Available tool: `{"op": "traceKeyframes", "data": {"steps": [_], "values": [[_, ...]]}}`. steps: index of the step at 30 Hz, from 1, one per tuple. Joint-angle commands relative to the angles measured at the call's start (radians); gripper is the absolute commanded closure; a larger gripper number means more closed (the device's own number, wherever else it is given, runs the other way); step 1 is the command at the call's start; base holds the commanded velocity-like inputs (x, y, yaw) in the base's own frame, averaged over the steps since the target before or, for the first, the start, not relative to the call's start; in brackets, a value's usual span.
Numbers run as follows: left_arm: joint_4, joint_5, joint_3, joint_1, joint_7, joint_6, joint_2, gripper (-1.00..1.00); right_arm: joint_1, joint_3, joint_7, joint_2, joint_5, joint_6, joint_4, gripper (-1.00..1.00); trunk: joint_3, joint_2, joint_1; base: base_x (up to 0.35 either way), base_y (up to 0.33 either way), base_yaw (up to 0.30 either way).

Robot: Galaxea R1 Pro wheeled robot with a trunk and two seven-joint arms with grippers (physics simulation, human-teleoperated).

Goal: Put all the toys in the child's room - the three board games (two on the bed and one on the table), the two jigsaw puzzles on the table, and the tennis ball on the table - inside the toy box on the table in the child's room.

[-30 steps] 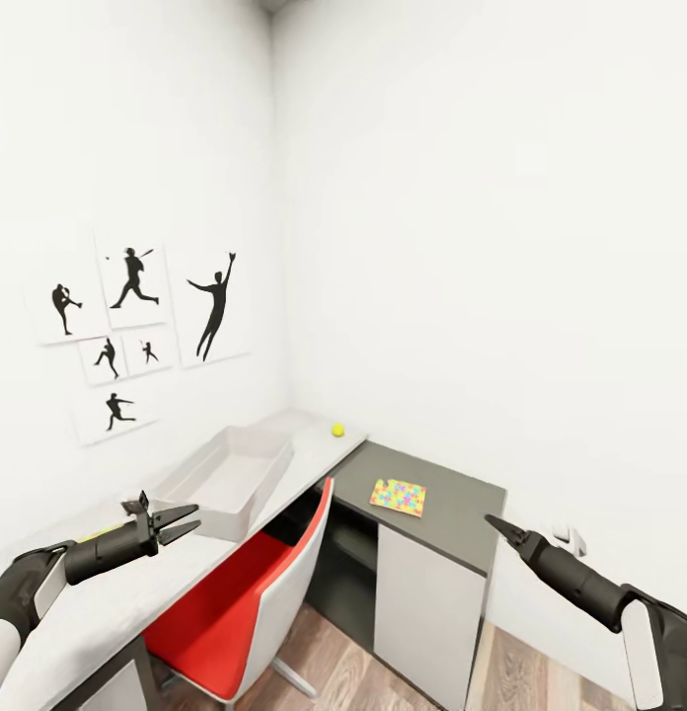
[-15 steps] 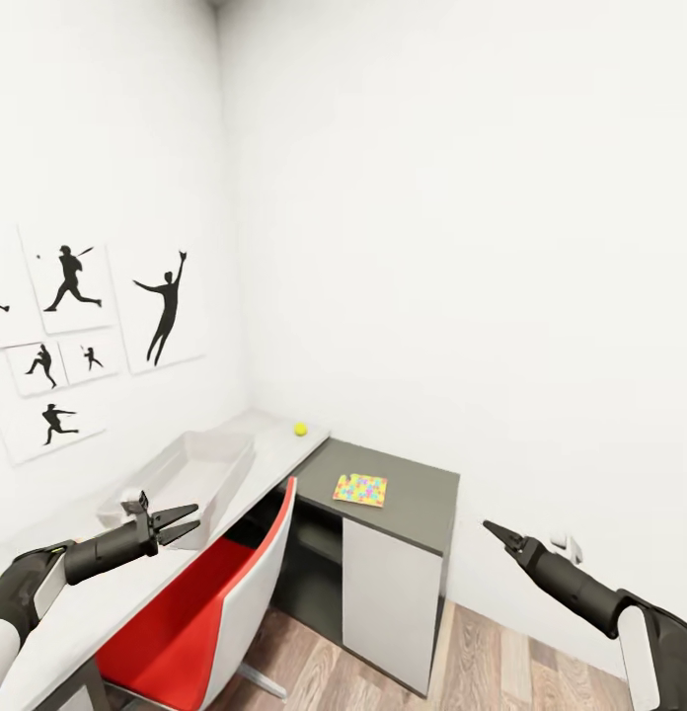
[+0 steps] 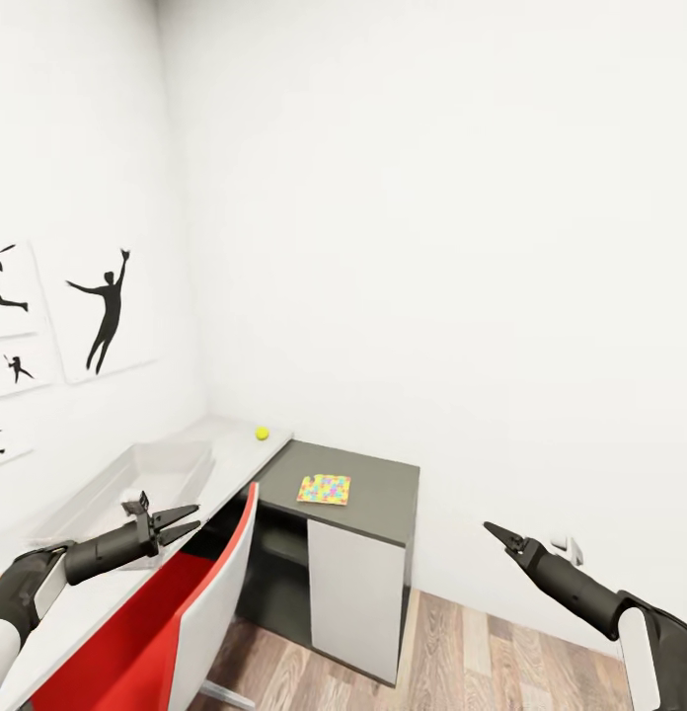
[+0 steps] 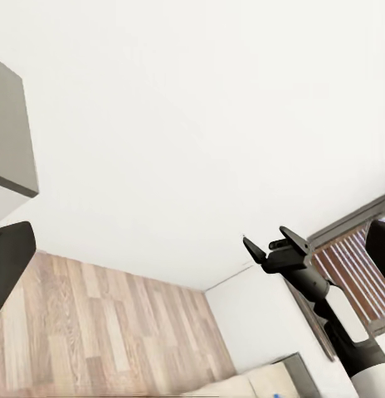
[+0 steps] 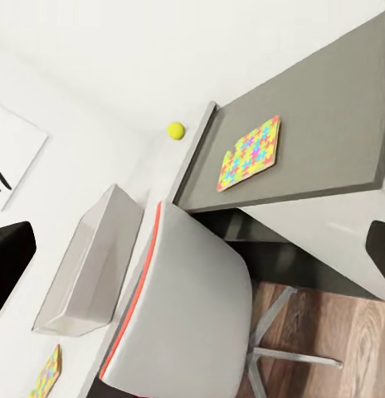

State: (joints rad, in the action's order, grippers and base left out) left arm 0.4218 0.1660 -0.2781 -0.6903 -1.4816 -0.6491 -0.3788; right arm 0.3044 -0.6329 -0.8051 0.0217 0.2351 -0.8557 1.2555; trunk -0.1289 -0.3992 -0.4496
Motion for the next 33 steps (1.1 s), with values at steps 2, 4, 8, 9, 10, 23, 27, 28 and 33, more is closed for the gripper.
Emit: {"op": "traceKeyframes", "data": {"steps": [2,4,8,9,10,23,27,28,33], "values": [[0.000,0.000,-0.001,0.000,-0.003,-0.011,0.000,-1.00,0.001,-0.002,-0.003,0.000,0.001,-0.005,-0.001,-1.00,0.000,-0.001,0.000,0.000,0.000,-0.277],[0.000,0.000,-0.001,0.000,-0.004,-0.011,0.000,-1.00,0.001,-0.002,-0.003,0.000,0.000,-0.005,-0.001,-1.00,0.000,-0.001,0.000,0.000,0.000,-0.277],[0.000,0.000,-0.002,0.000,-0.007,-0.010,-0.001,-1.00,0.001,-0.002,-0.003,0.000,0.000,-0.004,-0.003,-1.00,0.000,-0.001,0.000,0.000,0.000,-0.277],[0.000,0.001,-0.003,0.000,-0.008,-0.010,-0.001,-1.00,0.001,-0.002,-0.002,0.000,0.000,-0.004,-0.005,-1.00,0.000,-0.001,0.000,0.000,0.000,-0.277],[0.000,0.001,-0.003,0.000,-0.008,-0.009,-0.001,-1.00,0.001,-0.002,-0.002,0.000,0.000,-0.004,-0.006,-1.00,0.000,-0.001,0.000,0.000,0.000,-0.277],[0.001,0.001,-0.001,0.000,-0.010,-0.021,0.001,-1.00,0.001,-0.004,-0.003,0.000,0.000,-0.003,-0.018,-1.00,0.000,-0.001,0.000,0.000,0.000,-0.277],[0.001,0.000,0.000,0.000,-0.010,-0.023,0.000,-1.00,0.001,-0.004,-0.003,0.001,0.000,-0.003,-0.018,-1.00,0.000,-0.001,0.000,0.000,0.000,-0.277],[0.001,0.000,-0.001,0.000,-0.010,-0.023,-0.001,-1.00,0.001,-0.004,-0.003,0.001,0.000,-0.003,-0.018,-1.00,0.000,-0.001,0.000,0.000,0.000,-0.277],[0.001,0.000,-0.001,0.000,-0.009,-0.024,-0.001,-1.00,0.001,-0.004,-0.002,0.001,0.000,-0.003,-0.018,-1.00,0.000,-0.001,0.000,0.000,0.000,-0.277]]}}
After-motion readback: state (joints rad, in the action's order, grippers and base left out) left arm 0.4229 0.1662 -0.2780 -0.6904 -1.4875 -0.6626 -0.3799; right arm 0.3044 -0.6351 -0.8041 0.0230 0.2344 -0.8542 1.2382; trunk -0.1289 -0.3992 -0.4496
